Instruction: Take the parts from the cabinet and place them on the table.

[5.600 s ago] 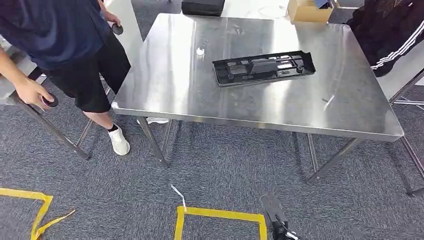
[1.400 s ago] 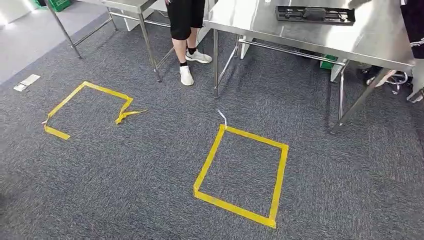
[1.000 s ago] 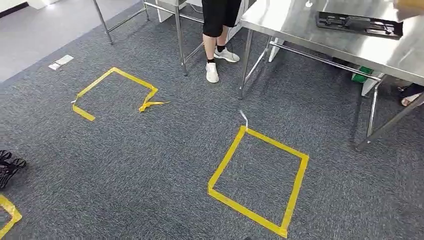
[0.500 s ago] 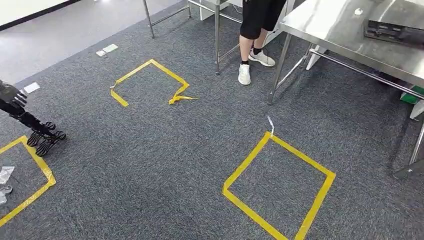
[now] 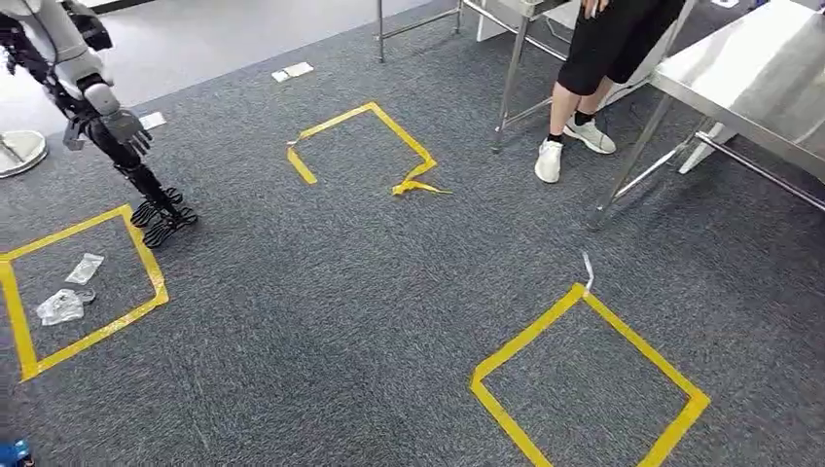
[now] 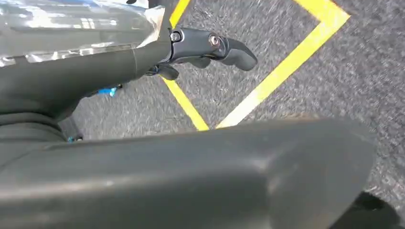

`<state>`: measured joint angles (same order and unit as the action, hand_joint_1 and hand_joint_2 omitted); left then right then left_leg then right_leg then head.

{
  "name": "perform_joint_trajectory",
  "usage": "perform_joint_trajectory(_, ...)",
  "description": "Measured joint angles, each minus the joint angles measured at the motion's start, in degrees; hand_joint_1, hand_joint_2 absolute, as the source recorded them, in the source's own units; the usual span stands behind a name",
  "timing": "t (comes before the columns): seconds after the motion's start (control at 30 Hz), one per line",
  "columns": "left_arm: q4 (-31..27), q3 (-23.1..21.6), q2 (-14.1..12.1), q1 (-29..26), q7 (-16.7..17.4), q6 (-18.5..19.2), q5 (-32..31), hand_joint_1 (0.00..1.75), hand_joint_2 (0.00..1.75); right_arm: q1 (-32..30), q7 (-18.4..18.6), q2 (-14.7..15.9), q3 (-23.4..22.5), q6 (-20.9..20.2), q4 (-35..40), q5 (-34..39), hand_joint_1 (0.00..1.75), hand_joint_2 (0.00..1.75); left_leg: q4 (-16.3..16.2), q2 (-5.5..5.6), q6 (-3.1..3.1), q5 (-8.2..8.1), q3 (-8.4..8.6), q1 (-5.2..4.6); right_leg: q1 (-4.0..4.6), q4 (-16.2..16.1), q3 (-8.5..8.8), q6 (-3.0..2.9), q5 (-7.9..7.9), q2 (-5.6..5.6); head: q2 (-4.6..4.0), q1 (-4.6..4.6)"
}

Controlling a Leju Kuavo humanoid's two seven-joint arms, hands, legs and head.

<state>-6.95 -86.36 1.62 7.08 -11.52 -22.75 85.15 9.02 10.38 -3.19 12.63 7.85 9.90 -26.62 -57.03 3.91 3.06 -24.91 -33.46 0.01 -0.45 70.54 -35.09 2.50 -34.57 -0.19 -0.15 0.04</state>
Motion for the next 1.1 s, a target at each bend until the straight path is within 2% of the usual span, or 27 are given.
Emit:
perform_joint_trajectory(0.03, 0.0, -0.4, 0.0, 0.1, 0.0, 0.1, -0.1, 0.0, 0.0, -0.4, -0.3, 0.1, -0.3, 0.3, 0.0, 0.3, 0.0, 1.75, 0.0, 0.88, -0.12, 0.07, 0.08, 0.03, -0.15, -5.2, 2.5, 0.54, 2.22, 0.61, 0.0, 0.04)
perform_joint_trajectory(0.07, 0.0, -0.6, 0.0, 0.1, 0.0, 0.2, -0.3, 0.0, 0.0, -0.8, -0.5, 0.2, -0.6, 0.6, 0.0, 0.5, 0.0, 1.75, -0.1, 1.7, -0.27, 0.14, 0.1, 0.08, -0.4, -10.8, 5.09, 0.93, 4.29, 2.56, 0.0, 0.04)
perform_joint_trajectory(0.1, 0.0, -0.8, 0.0, 0.1, 0.0, 0.3, -0.4, 0.0, 0.0, -1.2, -0.7, 0.3, -0.9, 0.7, 0.0, 0.5, 0.0, 1.75, -0.4, 2.28, -0.61, 0.16, -0.16, -0.24, -0.44, -13.7, 6.09, 0.66, 4.78, 5.01, 0.0, 0.07)
perform_joint_trajectory(0.13, 0.0, -1.0, -0.1, 0.1, 0.0, 0.3, -0.5, 0.0, 0.0, -1.2, -0.7, 0.3, -1.2, 0.7, 0.0, 0.5, 0.0, 1.75, -0.5, 2.82, -0.95, 0.18, -0.38, -0.35, -0.42, -13.7, 5.95, -0.01, 5.11, 4.12, 0.0, -0.05)
perform_joint_trajectory(0.23, 0.0, -1.4, -0.1, -0.1, 0.0, 0.4, -0.5, 0.0, 0.0, -1.0, -0.7, 0.3, -1.7, 0.7, 0.0, 0.6, 0.0, 1.75, -0.2, 4.1, -1.94, 0.75, -0.72, -0.06, 0.03, -13.6, 6.45, -1.12, 5.43, 2.72, 0.0, -0.13)
perform_joint_trajectory(0.27, 0.0, -1.5, -0.2, -0.1, 0.0, 0.4, -0.5, 0.0, 0.0, -1.1, -0.7, 0.4, -1.7, 0.7, 0.0, 0.5, 0.0, 1.75, -0.8, 2.67, -2.05, 0.18, -0.98, 0.05, -0.75, -14.0, 6.46, -1.73, 5.83, 1.92, 0.0, -0.07)
perform_joint_trajectory(0.3, 0.0, -1.6, -0.2, 0.0, 0.1, 0.4, -0.5, 0.0, 0.0, -1.4, -0.6, 0.4, -1.8, 0.7, 0.0, 0.5, 0.0, 1.75, -2.8, -0.89, -2.34, -1.64, -1.9, -0.27, -0.57, -14.0, 6.39, -2.04, 5.78, 1.21, 0.0, -0.35)
perform_joint_trajectory(0.33, 0.0, -1.6, -0.1, 0.1, 0.1, 0.5, -0.5, 0.0, 0.0, -1.6, -0.6, 0.4, -1.9, 0.7, 0.0, 0.5, 0.0, 1.75, -6.5, -2.49, -2.6, -3.99, -3.6, -0.15, -0.39, -14.0, 6.33, -2.41, 5.76, 0.38, 0.0, -0.66)
perform_joint_trajectory(0.4, 0.0, -1.7, -0.2, 0.2, 0.1, 0.5, -0.5, 0.0, 0.0, -2.0, -0.6, 0.6, -1.9, 0.8, 0.0, 0.5, 0.0, 1.75, -15.8, -3.18, -3.0, -8.15, -7.85, 0.19, -0.08, -14.0, 6.19, -2.55, 5.67, -1.44, 0.0, -0.59)
perform_joint_trajectory(0.43, 0.0, -1.7, -0.1, 0.1, 0.1, 0.5, -0.5, 0.0, 0.0, -2.0, -0.6, 0.7, -1.9, 0.8, 0.0, 0.5, 0.0, 1.75, -18.5, -3.27, -3.15, -8.74, -9.03, 0.28, -0.02, -14.0, 6.17, -2.54, 5.66, -2.27, 0.0, -0.61)
perform_joint_trajectory(0.47, 0.0, -1.7, -0.1, 0.0, 0.1, 0.6, -0.6, 0.0, 0.0, -2.1, -0.6, 0.7, -1.9, 0.8, 0.0, 0.6, 0.0, 1.75, -18.3, -3.45, -3.2, -7.93, -8.84, 0.37, 0.02, -14.0, 6.18, -2.57, 5.61, -3.08, 0.0, -0.59)
perform_joint_trajectory(0.5, 0.0, -1.8, -0.1, 0.0, 0.1, 0.7, -0.9, 0.0, 0.0, -2.1, -0.6, 0.7, -2.0, 0.9, 0.0, 0.8, 0.0, 1.75, -15.6, -3.7, -3.2, -6.24, -7.42, 0.46, 0.02, -14.0, 6.22, -2.62, 5.55, -3.77, 0.0, -0.66)
perform_joint_trajectory(0.53, 0.0, -2.0, -0.1, 0.0, 0.0, 0.8, -1.1, 0.0, 0.0, -2.1, -0.6, 0.7, -2.1, 1.0, 0.0, 0.9, 0.0, 1.75, -10.8, -4.38, -3.1, -3.92, -4.73, 0.49, 0.02, -14.0, 6.34, -2.67, 5.48, -4.47, 0.0, -0.61)
perform_joint_trajectory(0.57, 0.0, -2.2, -0.2, 0.1, 0.0, 0.8, -1.2, 0.0, 0.0, -2.1, -0.7, 0.7, -2.3, 1.2, 0.0, 1.2, 0.0, 1.75, -5.4, -6.05, -2.85, -1.87, -1.62, 0.49, 0.04, -14.0, 6.49, -2.68, 5.39, -5.08, 0.0, -0.63)
perform_joint_trajectory(0.6, 0.0, -2.2, -0.2, 0.2, -0.2, 1.0, -1.4, 0.0, 0.0, -2.2, -0.8, 0.7, -2.6, 1.3, 0.0, 1.3, 0.0, 1.75, -1.8, -9.27, -2.54, -1.46, 0.54, 0.26, 0.35, -13.9, 6.67, -2.48, 5.24, -5.5, 0.0, -0.68)
perform_joint_trajectory(0.63, 0.0, -2.3, -0.2, 0.6, -0.2, 1.1, -1.8, 0.0, 0.0, -2.4, -1.0, 0.7, -2.8, 1.4, 0.0, 1.5, 0.0, 1.75, -0.8, -9.24, -2.23, -1.71, 0.77, -0.3, 1.04, -13.6, 6.56, -1.98, 4.86, -6.12, 0.0, -0.63)
perform_joint_trajectory(0.73, 0.0, -2.5, -0.3, 0.6, -0.2, 1.7, -2.8, 0.0, 0.0, -2.4, -1.4, 0.6, -3.3, 1.7, 0.0, 1.8, 0.0, 1.75, -0.8, -6.86, -1.3, -1.59, 0.14, -0.89, 0.76, -14.0, 7.02, -1.46, 4.74, -8.35, 0.0, -0.22)
perform_joint_trajectory(0.77, 0.0, -2.6, -0.4, 0.6, -0.1, 1.7, -2.8, 0.0, 0.0, -2.5, -1.4, 0.5, -3.3, 1.7, 0.0, 1.7, 0.0, 1.75, 0.0, -5.86, -0.63, -1.03, 0.75, -0.16, 1.01, -13.7, 6.88, -0.98, 4.27, -8.48, 0.0, -0.31)
perform_joint_trajectory(0.8, 0.0, -2.6, -0.4, 0.6, 0.0, 1.7, -2.8, 0.0, 0.0, -2.5, -1.4, 0.5, -3.3, 1.7, 0.0, 1.4, 0.0, 1.75, 0.2, -5.44, -0.44, -0.9, 0.83, -0.29, 0.43, -12.4, 6.54, -0.79, 3.55, -4.95, 0.0, -0.02)
perform_joint_trajectory(0.83, 0.0, -2.7, -0.5, 0.7, 0.1, 1.7, -2.8, 0.0, 0.0, -2.6, -1.5, 0.5, -3.3, 1.7, 0.0, 1.3, 0.0, 1.75, 0.2, -4.92, -0.01, -0.72, 0.71, -0.06, 0.44, -9.2, 5.04, -1.14, 1.89, -2.3, 0.0, 0.04)
perform_joint_trajectory(0.87, 0.0, -2.7, -0.6, 0.9, 0.1, 1.8, -2.7, 0.0, 0.0, -2.6, -1.6, 0.3, -3.3, 1.7, 0.0, 1.2, 0.0, 1.75, 0.2, -4.12, 0.2, -0.58, 0.58, 0.0, 0.3, -4.5, 2.72, -1.45, -0.22, -0.99, 0.0, 0.26)
perform_joint_trajectory(0.9, 0.0, -2.7, -0.6, 0.9, 0.1, 1.8, -2.7, 0.0, 0.0, -2.3, -1.6, 0.3, -3.3, 1.6, 0.0, 1.0, 0.0, 1.75, 0.2, -3.22, 0.22, -0.55, 0.41, 0.0, 0.28, 0.9, 0.12, -1.58, -2.18, -0.51, 0.0, 0.26)
perform_joint_trajectory(0.93, 0.0, -2.7, -0.6, 0.9, 0.1, 1.8, -2.7, 0.0, 0.0, -2.1, -1.6, 0.3, -3.3, 1.6, 0.0, 0.9, 0.0, 1.75, 0.1, -2.38, 0.23, -0.52, 0.39, -0.01, 0.26, 4.5, -1.56, -1.36, -3.07, -0.42, 0.0, 0.24)
perform_joint_trajectory(0.97, 0.0, -2.7, -0.6, 0.8, 0.2, 1.8, -2.7, 0.0, 0.0, -2.0, -1.6, 0.3, -3.4, 1.6, 0.0, 0.9, 0.0, 1.75, 0.1, -1.52, 0.17, -0.48, 0.43, 0.04, 0.19, 5.0, -1.86, -0.91, -2.73, -0.41, 0.0, 0.26)
perform_joint_trajectory(1.0, 0.0, -2.7, -0.6, 0.8, 0.2, 1.8, -2.7, 0.0, 0.0, -2.0, -1.6, 0.3, -3.4, 1.6, 0.0, 0.8, 0.0, 1.75, 0.1, -0.57, 0.08, -0.43, 0.49, 0.14, 0.0, 2.9, -0.88, -0.23, -1.41, -0.35, 0.0, 0.28)
perform_joint_trajectory(1.07, 0.0, -2.7, -0.6, 0.8, 0.2, 1.9, -2.6, 0.0, 0.0, -2.1, -1.4, 0.4, -3.4, 1.5, 0.0, 0.7, 0.0, 1.75, -0.2, 1.45, -0.32, -0.39, 0.62, 0.45, -0.76, -7.3, 3.83, 1.37, 3.22, 0.89, 0.0, 0.26)
perform_joint_trajectory(1.1, 0.0, -2.7, -0.7, 0.8, 0.2, 1.9, -2.6, 0.0, 0.0, -2.4, -1.3, 0.4, -3.4, 1.5, 0.0, 0.8, 0.0, 1.75, -0.4, 2.26, -0.81, -0.44, 0.27, 0.42, -1.43, -11.8, 5.58, 2.01, 4.82, 4.11, 0.0, 0.37)
